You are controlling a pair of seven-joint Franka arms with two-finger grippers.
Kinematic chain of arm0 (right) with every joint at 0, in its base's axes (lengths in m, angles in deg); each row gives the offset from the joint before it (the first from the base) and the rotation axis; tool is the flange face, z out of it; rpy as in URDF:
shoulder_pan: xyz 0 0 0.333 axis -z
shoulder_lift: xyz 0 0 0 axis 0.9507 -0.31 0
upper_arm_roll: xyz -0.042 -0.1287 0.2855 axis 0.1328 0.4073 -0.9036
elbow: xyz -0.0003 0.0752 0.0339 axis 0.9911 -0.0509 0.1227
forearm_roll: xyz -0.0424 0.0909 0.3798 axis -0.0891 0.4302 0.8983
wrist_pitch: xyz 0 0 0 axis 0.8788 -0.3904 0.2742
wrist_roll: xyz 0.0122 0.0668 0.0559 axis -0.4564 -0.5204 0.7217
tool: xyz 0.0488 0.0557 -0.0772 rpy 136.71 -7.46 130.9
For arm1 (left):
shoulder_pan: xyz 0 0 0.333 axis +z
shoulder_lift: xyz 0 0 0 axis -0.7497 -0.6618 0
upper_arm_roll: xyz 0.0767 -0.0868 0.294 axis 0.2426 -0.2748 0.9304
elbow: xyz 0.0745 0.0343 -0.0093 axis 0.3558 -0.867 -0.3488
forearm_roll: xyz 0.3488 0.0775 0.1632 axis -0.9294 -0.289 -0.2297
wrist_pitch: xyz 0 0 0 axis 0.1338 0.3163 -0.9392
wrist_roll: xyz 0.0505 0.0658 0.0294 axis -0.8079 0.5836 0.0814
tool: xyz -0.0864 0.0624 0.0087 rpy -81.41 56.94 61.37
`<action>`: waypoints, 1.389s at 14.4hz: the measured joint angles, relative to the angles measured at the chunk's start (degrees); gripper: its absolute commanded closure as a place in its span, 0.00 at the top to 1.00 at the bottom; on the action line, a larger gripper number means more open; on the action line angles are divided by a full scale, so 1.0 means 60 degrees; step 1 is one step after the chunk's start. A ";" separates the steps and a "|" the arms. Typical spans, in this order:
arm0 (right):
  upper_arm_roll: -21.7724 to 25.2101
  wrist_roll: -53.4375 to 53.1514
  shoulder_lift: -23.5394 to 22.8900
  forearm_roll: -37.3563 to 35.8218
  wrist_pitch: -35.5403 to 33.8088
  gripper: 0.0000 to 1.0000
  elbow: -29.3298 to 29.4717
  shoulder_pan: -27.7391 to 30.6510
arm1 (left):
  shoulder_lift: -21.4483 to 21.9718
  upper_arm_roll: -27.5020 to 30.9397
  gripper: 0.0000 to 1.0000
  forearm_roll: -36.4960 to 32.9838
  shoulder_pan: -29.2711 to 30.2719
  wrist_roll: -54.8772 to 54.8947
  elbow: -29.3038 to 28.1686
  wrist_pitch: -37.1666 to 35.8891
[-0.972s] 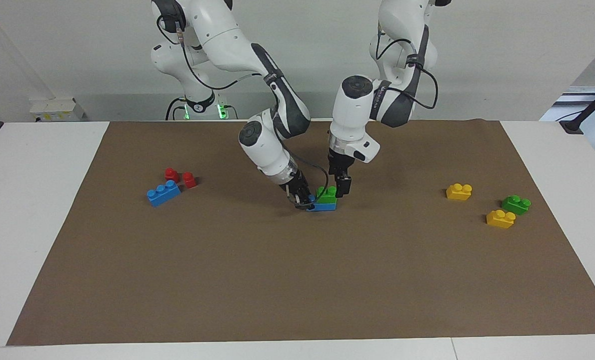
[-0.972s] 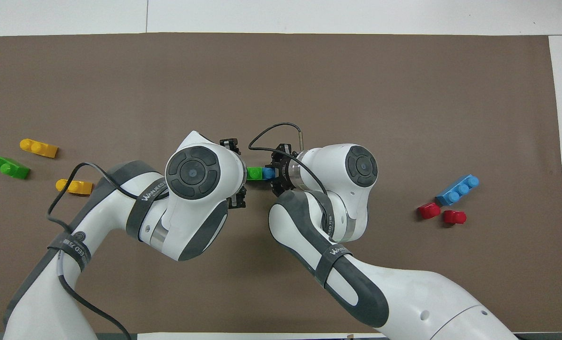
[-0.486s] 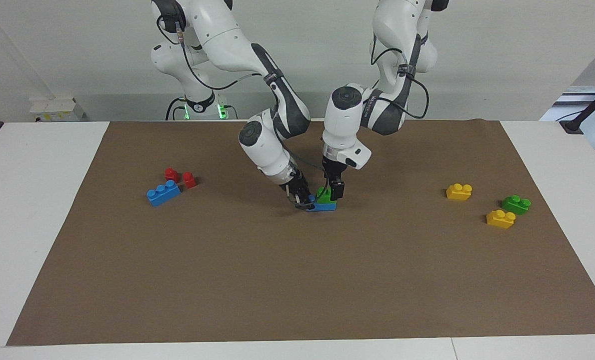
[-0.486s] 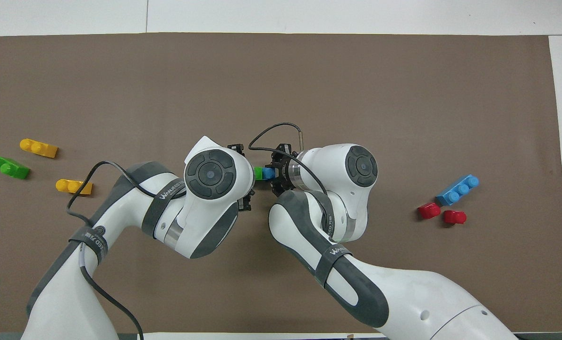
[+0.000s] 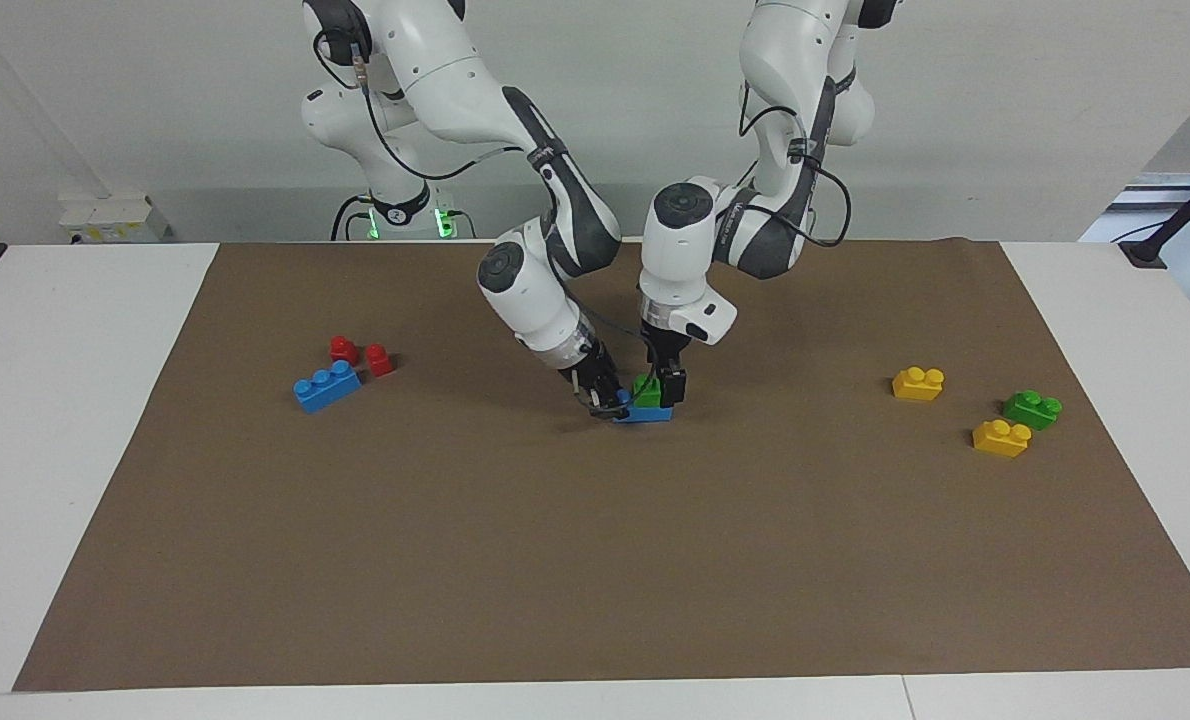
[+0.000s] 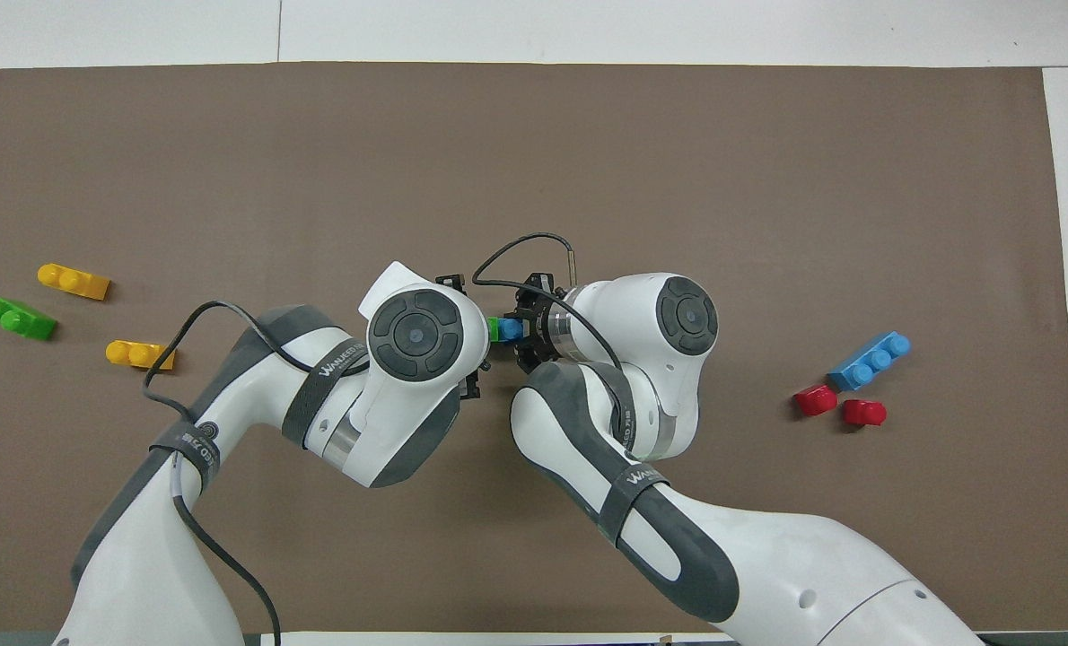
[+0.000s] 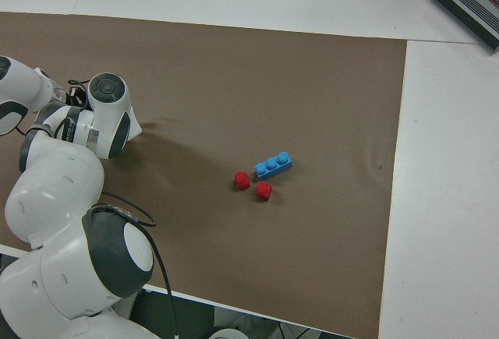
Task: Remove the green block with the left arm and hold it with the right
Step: 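Close both grippers, left on the green brick and right on the blue, then pull the green and blue bricks apart, moving both grippers away from each other, then place the green brick by the yellow bricks while the right gripper places blue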
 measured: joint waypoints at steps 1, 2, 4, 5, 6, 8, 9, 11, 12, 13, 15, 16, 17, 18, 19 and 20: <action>0.0000 0.0000 -0.0001 0.0000 0.0008 0.00 -0.0001 0.0000 | 0.0000 0.0005 0.00 -0.0036 0.0000 0.0003 0.0022 0.0019; -0.0001 0.0000 -0.0001 0.0000 0.0026 0.00 0.0000 0.0000 | 0.0001 0.0024 0.00 -0.0078 0.0001 0.0034 0.0055 0.0042; 0.0005 0.0000 -0.0003 0.0000 0.0054 0.00 -0.0001 0.0000 | 0.0001 0.0027 0.00 -0.0079 0.0001 0.0093 0.0080 0.0041; 0.0012 0.0000 -0.0003 0.0000 0.0071 0.00 0.0000 0.0001 | 0.0010 0.0028 0.00 -0.0079 0.0002 0.0103 0.0098 0.0039; 0.0024 0.0000 -0.0004 0.0000 0.0101 0.00 0.0002 0.0002 | 0.0049 0.0029 0.00 -0.0079 0.0003 0.0120 0.0127 0.0012; 0.0027 0.0000 -0.0016 0.0001 0.0161 0.00 0.0013 0.0005 | 0.0304 0.0047 0.00 -0.0080 0.0035 0.0216 0.0191 -0.0218; 0.0028 0.0000 -0.0024 0.0001 0.0161 0.00 0.0005 0.0006 | 0.0513 0.0091 0.00 -0.0080 0.0080 0.0350 0.0255 -0.0475; 0.0066 0.0022 -0.0021 0.0001 0.0079 0.00 0.0020 0.0060 | 0.1039 0.0143 0.00 -0.0080 0.0264 0.0753 0.0373 -0.1142; 0.0132 0.0156 0.0002 -0.0001 -0.0179 0.00 0.0062 0.0171 | 0.1306 0.0149 0.00 -0.0071 0.0395 0.1054 0.0407 -0.1490; 0.0181 0.0479 0.0076 -0.0015 -0.0588 0.00 0.0134 0.0427 | 0.1555 0.0163 0.00 -0.0018 0.0534 0.1468 0.0438 -0.1837; 0.0250 0.1464 0.0405 -0.0257 -0.1764 0.00 0.0292 0.1389 | 0.1945 0.0183 0.00 0.0256 0.0895 0.2527 0.0586 -0.2514; 0.0271 0.2052 0.0637 -0.0484 -0.2501 0.00 0.0364 0.2055 | 0.2094 0.0196 0.00 0.0407 0.1153 0.3133 0.0690 -0.2793; 0.0288 0.2693 0.0870 -0.0767 -0.3293 0.00 0.0435 0.2797 | 0.2249 0.0207 0.00 0.0541 0.1470 0.3795 0.0780 -0.3010; 0.0303 0.3345 0.1067 -0.1040 -0.4016 0.00 0.0494 0.3553 | 0.2407 0.0219 0.00 0.0706 0.1830 0.4542 0.0841 -0.3193; 0.0319 0.3921 0.1203 -0.1222 -0.4557 0.00 0.0514 0.4258 | 0.2546 0.0237 0.00 0.0842 0.2194 0.5323 0.0875 -0.3351; 0.0329 0.4399 0.1272 -0.1345 -0.4912 0.00 0.0507 0.4932 | 0.2654 0.0253 0.00 0.0930 0.2563 0.6164 0.0884 -0.3467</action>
